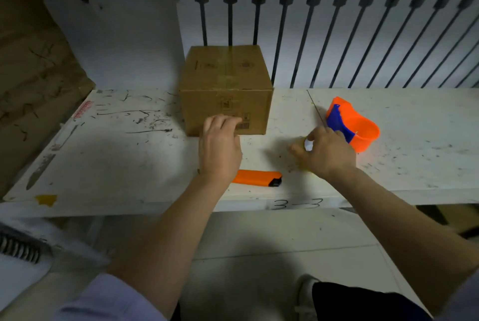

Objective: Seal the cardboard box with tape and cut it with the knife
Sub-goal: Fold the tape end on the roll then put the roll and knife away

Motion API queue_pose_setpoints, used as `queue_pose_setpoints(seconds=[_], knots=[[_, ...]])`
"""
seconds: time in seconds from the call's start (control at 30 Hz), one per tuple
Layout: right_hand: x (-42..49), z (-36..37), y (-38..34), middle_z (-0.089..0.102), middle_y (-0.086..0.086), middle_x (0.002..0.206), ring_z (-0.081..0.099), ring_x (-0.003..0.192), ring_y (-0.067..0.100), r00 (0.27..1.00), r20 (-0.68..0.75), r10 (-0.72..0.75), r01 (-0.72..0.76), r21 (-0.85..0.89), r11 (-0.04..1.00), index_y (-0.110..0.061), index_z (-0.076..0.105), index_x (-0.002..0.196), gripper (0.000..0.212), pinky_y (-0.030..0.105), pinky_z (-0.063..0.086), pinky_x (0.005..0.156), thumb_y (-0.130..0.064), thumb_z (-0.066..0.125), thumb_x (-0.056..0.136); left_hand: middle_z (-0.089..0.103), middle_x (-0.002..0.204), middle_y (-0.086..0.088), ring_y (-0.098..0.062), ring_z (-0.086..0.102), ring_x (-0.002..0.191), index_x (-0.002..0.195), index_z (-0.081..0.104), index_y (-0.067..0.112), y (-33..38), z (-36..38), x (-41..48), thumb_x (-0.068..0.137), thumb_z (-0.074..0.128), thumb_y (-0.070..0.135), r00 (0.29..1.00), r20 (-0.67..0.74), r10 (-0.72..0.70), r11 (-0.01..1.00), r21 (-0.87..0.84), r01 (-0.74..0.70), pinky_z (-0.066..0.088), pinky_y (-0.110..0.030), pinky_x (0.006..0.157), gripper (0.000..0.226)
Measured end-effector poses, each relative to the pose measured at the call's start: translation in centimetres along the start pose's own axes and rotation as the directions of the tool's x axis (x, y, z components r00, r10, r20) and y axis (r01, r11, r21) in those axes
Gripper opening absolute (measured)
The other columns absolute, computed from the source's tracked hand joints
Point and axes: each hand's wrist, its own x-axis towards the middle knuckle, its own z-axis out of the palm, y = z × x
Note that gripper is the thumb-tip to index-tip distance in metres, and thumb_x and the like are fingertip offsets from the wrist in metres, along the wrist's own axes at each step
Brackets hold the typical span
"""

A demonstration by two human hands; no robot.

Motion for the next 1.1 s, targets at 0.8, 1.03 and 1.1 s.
queue_pose_setpoints(seconds=[0.8,1.03,1.1], knots=[[-4.0,-0.3,-3.2,0.068,0.013,0.112,0.060,0.100,0.035,0.964,-0.029,-0.264,0.264,0.205,0.943,-0.014,0.067,0.110,0.027,0.037,0.048,0.080,-0.012,0.053,0.087,0.051,0.139,-0.002,-0.018,0.047,0.127,0.139,0.039,0.017,1.7,-1.5,-2.2,0.091,0.052,0.016,0.918,0.301,-0.259,0.890,-0.296,0.348,0.037,-0.037,0.108,0.049],[-6.4,-1.3,-6.2,0.068,0.014,0.110,0.059,0.100,0.033,0.943,-0.030,-0.331,0.325,0.296,0.898,-0.009,0.068,0.107,0.023,0.037,0.047,0.082,-0.013,0.057,0.087,0.041,0.147,-0.005,-0.017,0.036,0.136,0.140,0.036,0.014,0.3,-4.1,-3.1,0.093,0.049,0.022,0.915,0.334,-0.226,0.863,-0.367,0.348,0.029,-0.037,0.114,0.050],[-6.7,-1.4,-6.8,0.067,0.013,0.111,0.059,0.102,0.032,0.941,-0.026,-0.338,0.330,0.295,0.897,-0.009,0.067,0.108,0.024,0.037,0.047,0.083,-0.014,0.057,0.088,0.045,0.143,-0.005,-0.017,0.040,0.133,0.137,0.042,0.013,0.1,-4.5,-3.5,0.093,0.049,0.019,0.927,0.306,-0.215,0.860,-0.391,0.329,0.031,-0.031,0.111,0.045]])
